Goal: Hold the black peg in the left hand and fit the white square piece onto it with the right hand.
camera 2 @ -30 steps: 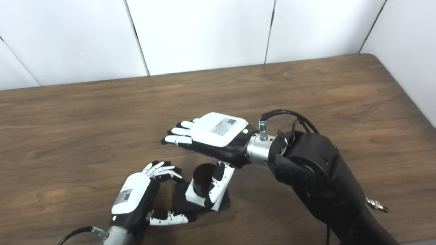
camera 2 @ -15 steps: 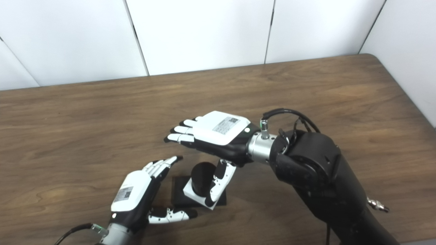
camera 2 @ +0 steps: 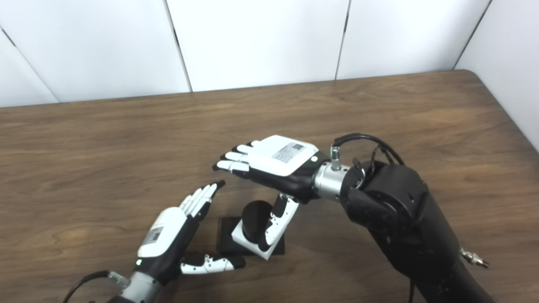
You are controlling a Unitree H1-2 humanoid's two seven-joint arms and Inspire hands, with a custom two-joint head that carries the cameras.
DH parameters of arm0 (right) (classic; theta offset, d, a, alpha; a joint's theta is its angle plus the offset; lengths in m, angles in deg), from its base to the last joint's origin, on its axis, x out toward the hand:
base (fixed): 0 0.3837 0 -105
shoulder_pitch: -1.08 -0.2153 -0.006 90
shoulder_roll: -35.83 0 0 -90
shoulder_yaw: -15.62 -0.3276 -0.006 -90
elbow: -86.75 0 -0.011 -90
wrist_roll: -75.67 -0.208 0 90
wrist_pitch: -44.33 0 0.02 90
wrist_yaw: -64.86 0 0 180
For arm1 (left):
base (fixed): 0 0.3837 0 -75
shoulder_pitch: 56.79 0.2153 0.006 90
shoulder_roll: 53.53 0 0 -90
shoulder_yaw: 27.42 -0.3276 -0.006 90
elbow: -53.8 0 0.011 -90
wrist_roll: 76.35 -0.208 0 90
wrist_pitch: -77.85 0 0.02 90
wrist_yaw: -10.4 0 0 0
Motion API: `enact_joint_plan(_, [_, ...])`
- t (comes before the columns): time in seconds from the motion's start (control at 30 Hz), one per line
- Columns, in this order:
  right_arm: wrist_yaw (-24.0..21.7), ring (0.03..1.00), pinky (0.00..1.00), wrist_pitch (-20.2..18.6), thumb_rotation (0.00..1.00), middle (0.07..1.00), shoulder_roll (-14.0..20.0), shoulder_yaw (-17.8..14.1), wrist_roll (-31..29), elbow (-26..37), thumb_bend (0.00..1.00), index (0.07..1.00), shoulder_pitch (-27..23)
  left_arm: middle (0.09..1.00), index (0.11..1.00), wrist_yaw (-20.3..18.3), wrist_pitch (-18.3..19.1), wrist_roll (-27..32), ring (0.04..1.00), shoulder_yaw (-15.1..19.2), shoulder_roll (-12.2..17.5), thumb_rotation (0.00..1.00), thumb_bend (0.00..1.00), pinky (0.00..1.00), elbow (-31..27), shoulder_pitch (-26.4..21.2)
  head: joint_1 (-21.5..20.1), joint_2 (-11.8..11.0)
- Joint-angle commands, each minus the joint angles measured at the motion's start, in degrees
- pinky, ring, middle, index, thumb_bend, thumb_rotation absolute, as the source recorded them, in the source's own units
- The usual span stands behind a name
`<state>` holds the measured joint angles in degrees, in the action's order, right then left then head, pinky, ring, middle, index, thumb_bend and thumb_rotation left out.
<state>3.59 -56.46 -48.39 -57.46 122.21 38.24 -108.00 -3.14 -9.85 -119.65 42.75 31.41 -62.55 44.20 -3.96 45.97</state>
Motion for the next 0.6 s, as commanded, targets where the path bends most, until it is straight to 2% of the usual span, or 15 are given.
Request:
enact_joint_plan(0.0, [3.1,1.000,1.00,-0.5,0.47,0.987,0.5,-2.3,-2.0,0.4,1.00,0.969,-0.9,1.000,1.000,0.6,-0.4,1.6,1.000,1.4,0.3,0.56,1.00,1.00,-2.9,-0.2,-0.1,0.0])
enact_joint_plan(0.07, [5.0,1.000,1.00,-2.2,0.51,0.982,0.3,-4.9,-5.4,0.1,1.00,0.975,1.3,1.000,1.000,3.1,-1.3,4.7,1.000,4.1,-0.3,0.55,1.00,0.97,-3.6,0.8,0.0,-0.1])
enact_joint_plan(0.13, [5.7,1.000,1.00,-4.4,0.61,0.986,0.5,-7.0,-8.4,0.3,0.96,0.992,3.5,1.000,1.000,6.5,-3.6,10.3,0.985,7.1,-1.8,0.52,1.00,0.91,-3.1,1.9,0.0,-0.1])
enact_joint_plan(0.2, [5.9,1.000,0.97,-7.3,0.75,0.997,1.1,-8.8,-11.5,1.1,0.90,0.999,6.0,1.000,1.000,8.3,-6.3,19.1,0.975,10.2,-3.0,0.46,1.00,0.89,-1.7,2.5,-0.1,-0.3])
enact_joint_plan(0.23, [7.0,1.000,0.96,-8.3,0.82,0.999,1.0,-10.2,-13.7,1.4,0.90,1.000,7.9,0.996,1.000,8.8,-7.1,21.8,0.966,11.4,-3.2,0.44,1.00,0.88,-1.3,2.7,-0.2,-0.3])
enact_joint_plan(0.3, [10.3,1.000,0.92,-10.3,0.96,1.000,-0.5,-13.7,-19.5,1.3,0.96,1.000,11.7,0.983,1.000,9.6,-7.5,25.5,0.947,13.4,-3.5,0.51,1.00,0.85,-0.9,3.0,-0.4,-0.3])
enact_joint_plan(0.37, [15.6,0.979,0.90,-9.7,0.99,0.982,-3.1,-17.3,-24.5,0.0,0.93,0.990,16.1,0.962,0.975,10.1,-6.9,30.0,0.942,15.2,-4.1,0.59,1.00,0.87,-0.1,3.7,-1.1,-0.4])
enact_joint_plan(0.4, [18.4,0.963,0.88,-9.1,1.00,0.965,-4.5,-18.6,-26.1,-1.0,0.90,0.973,18.0,0.956,0.969,10.2,-6.7,30.8,0.943,15.8,-3.9,0.66,1.00,0.88,0.2,4.0,-1.2,-0.4])
enact_joint_plan(0.5, [27.1,0.965,0.93,-4.3,1.00,0.959,-8.0,-19.9,-27.3,-4.8,0.79,0.943,22.8,0.969,0.990,10.5,-5.6,31.9,0.965,17.4,-3.2,0.87,0.73,0.92,0.9,4.7,-1.4,-0.4])
enact_joint_plan(0.57, [33.0,0.970,0.96,-0.6,1.00,0.962,-10.8,-20.2,-27.5,-7.4,0.72,0.947,25.3,0.975,0.996,10.9,-4.9,34.2,0.978,18.6,-3.6,0.96,0.69,0.95,1.8,4.9,-1.3,-0.3])
